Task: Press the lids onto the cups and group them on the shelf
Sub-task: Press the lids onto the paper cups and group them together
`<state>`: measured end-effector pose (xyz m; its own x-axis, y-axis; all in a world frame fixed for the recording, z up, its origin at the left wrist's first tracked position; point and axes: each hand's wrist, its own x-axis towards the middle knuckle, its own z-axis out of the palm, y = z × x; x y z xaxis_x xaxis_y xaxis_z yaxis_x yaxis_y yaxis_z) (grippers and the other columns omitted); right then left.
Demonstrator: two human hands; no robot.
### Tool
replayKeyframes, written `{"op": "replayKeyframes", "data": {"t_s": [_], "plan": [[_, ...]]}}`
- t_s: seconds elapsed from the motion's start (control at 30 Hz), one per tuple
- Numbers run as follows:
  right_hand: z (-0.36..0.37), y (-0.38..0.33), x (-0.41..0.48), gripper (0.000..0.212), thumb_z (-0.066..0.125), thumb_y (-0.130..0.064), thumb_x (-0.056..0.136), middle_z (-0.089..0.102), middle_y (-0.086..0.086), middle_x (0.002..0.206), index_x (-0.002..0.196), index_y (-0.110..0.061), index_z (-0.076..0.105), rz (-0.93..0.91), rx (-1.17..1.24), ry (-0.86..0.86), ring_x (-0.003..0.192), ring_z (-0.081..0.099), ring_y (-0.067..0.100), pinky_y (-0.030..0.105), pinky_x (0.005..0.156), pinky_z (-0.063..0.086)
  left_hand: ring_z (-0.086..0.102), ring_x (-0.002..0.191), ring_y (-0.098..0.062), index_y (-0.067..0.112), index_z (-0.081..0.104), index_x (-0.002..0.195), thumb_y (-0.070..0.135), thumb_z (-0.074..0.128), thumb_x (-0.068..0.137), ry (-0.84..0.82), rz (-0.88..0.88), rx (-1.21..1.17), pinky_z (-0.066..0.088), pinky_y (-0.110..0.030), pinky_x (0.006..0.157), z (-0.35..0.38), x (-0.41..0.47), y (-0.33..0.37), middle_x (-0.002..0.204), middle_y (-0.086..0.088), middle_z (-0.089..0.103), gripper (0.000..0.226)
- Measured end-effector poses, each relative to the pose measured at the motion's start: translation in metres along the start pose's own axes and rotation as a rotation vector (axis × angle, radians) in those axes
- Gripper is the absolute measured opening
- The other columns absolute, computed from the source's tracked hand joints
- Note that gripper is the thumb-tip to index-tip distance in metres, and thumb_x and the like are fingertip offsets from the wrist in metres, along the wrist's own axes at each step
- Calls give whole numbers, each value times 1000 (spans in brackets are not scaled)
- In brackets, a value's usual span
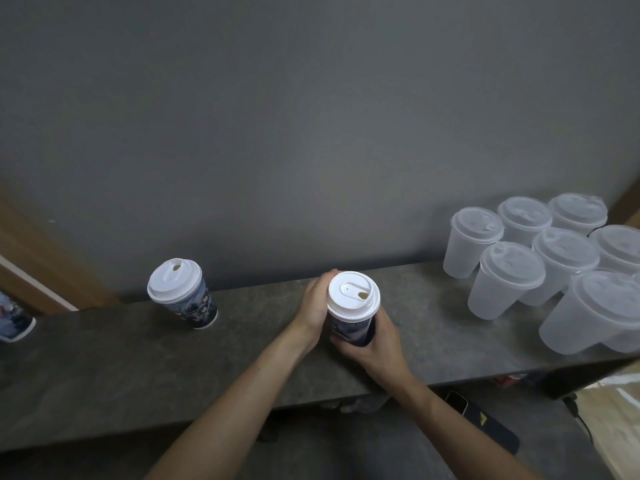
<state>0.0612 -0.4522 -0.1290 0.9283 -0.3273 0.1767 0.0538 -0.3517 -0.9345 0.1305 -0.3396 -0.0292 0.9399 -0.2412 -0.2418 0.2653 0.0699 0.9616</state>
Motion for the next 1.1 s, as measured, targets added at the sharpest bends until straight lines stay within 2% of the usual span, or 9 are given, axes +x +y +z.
{"op": "replayKeyframes", "data": {"t_s": [0.1, 0.3, 0.47, 0.53, 0.63, 0.73, 0.9, 1.03, 1.1], "plan": [[-1, -2, 0, 80, 92, -38, 64, 65, -14, 132, 133, -40, 51, -24, -13, -24, 123, 60, 0, 33, 103, 52, 67, 74, -11, 13, 74, 77, 19, 51, 103, -35, -38, 2, 50, -29, 77, -3, 7, 4, 77, -1, 74, 34], [3, 1, 1, 80, 99, -45, 59, 67, -10, 123, 126, -29, 57, 21, -4, 34, 115, 64, 1, 27, 94, 55, 67, 67, 2, 20, 73, 71, 11, 47, 105, 168, 68, -62, 51, -15, 68, 5, -5, -14, 69, 11, 74, 43], [-3, 2, 1, 62, 95, -26, 66, 71, -13, 115, 118, -30, 62, 3, -40, -23, 110, 65, -4, 29, 93, 56, 65, 89, -18, 5, 74, 92, 36, 61, 88, -25, -74, -21, 47, -33, 86, -2, 9, 1, 95, -9, 73, 33], [-2, 0, 1, 64, 96, -24, 66, 70, -11, 115, 119, -30, 60, -14, -48, -24, 112, 65, -1, 25, 94, 54, 66, 79, -10, 11, 73, 83, 26, 61, 96, 61, -56, -30, 49, -28, 80, -3, 8, -3, 81, 1, 74, 23], [2, -1, -1, 71, 99, -36, 63, 65, -8, 117, 120, -29, 57, -7, -46, 5, 111, 63, 0, 17, 91, 51, 65, 63, 5, 16, 69, 76, 10, 48, 104, 151, 30, -45, 50, -14, 66, -1, -2, -11, 64, 13, 72, 36], [1, 2, -1, 68, 98, -43, 61, 68, -8, 113, 116, -24, 62, 25, -62, 29, 105, 66, 2, 26, 88, 56, 65, 66, 6, 17, 69, 77, 12, 45, 106, 168, 57, -38, 50, -13, 66, 1, -4, -12, 66, 14, 73, 38], [0, 2, 0, 64, 88, -41, 63, 71, -5, 112, 118, -19, 65, 33, -71, -9, 106, 67, 4, 40, 90, 57, 63, 67, -7, 18, 71, 69, 16, 52, 102, 20, -43, -30, 48, -27, 72, -2, 8, 6, 68, 6, 70, 38], [0, -4, -1, 70, 98, -39, 61, 65, -8, 114, 118, -25, 60, 15, -74, 23, 105, 61, -6, 12, 88, 49, 64, 68, 0, 19, 70, 74, 10, 52, 102, 130, 20, -14, 49, -21, 72, -3, 2, -4, 66, 13, 71, 34], [-1, -4, -1, 69, 100, -36, 60, 66, -9, 111, 115, -27, 59, 23, -82, 40, 102, 60, -12, 5, 83, 45, 63, 64, 5, 18, 69, 76, 9, 49, 103, 152, 49, -9, 49, -16, 68, -2, 1, -7, 65, 15, 71, 34]]}}
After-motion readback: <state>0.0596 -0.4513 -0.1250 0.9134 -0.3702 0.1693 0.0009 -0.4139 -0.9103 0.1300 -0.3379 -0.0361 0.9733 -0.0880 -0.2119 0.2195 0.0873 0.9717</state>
